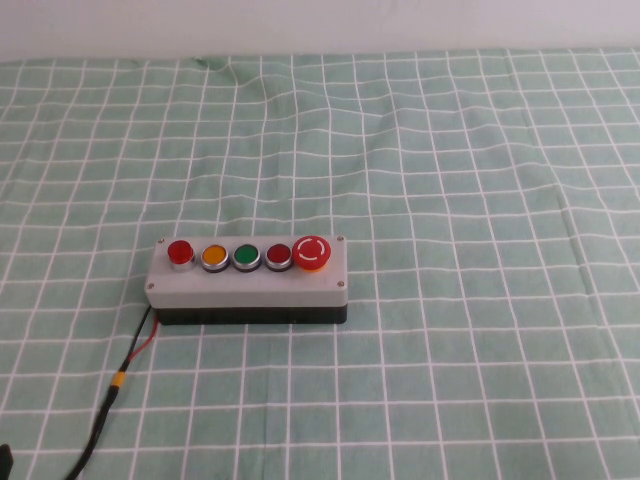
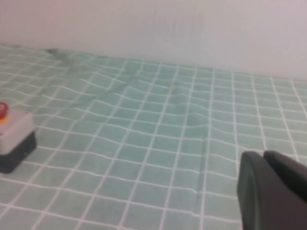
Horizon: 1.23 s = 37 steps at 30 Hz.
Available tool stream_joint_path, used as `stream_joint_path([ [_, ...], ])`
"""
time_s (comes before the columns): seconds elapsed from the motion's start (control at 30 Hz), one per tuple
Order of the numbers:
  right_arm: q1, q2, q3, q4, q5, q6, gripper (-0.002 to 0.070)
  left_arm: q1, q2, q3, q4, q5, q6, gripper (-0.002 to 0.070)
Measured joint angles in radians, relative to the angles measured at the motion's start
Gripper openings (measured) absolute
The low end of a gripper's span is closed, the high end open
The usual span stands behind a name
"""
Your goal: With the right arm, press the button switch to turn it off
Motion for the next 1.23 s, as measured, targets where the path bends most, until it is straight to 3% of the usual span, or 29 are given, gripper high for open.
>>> stream_joint_path([
  [0.27, -0.126, -0.099, 0.217, -0.002, -0.023, 0.0, -0.0016, 0.0, 0.0, 0.0, 0.0, 0.0, 0.0, -0.0003],
  [0.73, -0.133, -0.099, 0.228, 0.195, 0.063, 0.0, -0.0016, 0.0, 0.0, 0.0, 0.0, 0.0, 0.0, -0.0003],
  [1.23, -0.133, -0.099, 0.228, 0.214, 0.063, 0.0, -0.0016, 0.0, 0.0, 0.0, 0.0, 0.0, 0.0, -0.0003],
])
